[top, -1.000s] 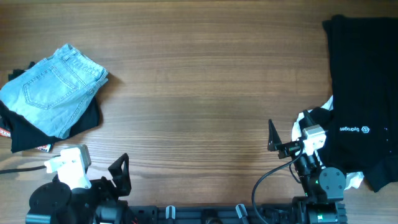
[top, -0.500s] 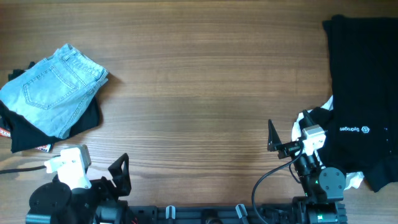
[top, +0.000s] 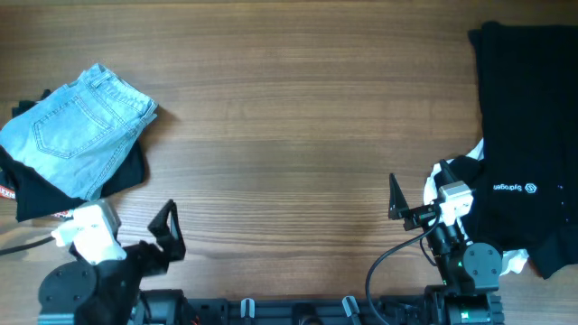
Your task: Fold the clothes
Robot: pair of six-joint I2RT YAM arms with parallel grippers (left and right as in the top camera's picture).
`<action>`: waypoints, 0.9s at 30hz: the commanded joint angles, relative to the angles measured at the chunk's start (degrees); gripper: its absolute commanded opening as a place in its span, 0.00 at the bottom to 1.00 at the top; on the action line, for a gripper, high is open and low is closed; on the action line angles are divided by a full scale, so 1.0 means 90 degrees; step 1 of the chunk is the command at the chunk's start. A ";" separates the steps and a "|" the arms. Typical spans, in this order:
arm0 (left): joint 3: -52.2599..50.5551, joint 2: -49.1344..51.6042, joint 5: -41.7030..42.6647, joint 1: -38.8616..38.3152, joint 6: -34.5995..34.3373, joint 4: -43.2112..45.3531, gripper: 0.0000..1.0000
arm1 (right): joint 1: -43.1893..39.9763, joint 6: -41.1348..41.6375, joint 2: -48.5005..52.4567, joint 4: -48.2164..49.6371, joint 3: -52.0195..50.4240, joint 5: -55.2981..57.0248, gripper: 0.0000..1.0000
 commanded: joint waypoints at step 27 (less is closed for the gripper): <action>-0.5829 -0.2064 0.0532 -0.0124 0.0619 0.6239 1.00 | 0.0036 -0.0034 -0.0068 0.0022 -0.0005 -0.0012 1.00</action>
